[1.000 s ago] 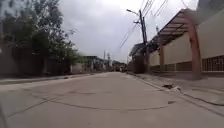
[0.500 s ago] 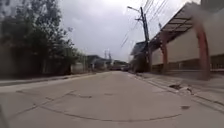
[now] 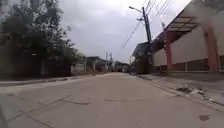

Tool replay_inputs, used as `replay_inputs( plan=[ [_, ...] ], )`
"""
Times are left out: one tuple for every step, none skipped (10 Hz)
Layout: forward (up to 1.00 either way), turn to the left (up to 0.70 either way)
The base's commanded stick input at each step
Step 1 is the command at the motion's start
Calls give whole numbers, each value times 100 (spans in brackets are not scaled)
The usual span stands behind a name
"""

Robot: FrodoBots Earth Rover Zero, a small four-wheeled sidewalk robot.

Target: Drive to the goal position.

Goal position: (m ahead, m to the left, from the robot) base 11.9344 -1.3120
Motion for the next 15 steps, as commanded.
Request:
replay_inputs(
  plan=[
    [56, 0],
    [50, 0],
    [50, 0],
    [50, -12],
    [50, -43],
    [50, -50],
    [50, -50],
    [50, -50],
    [50, -42],
    [50, -25],
    [50, -9],
    [50, 0],
    [50, 0],
    [50, 0],
    [50, 0]
  ],
)
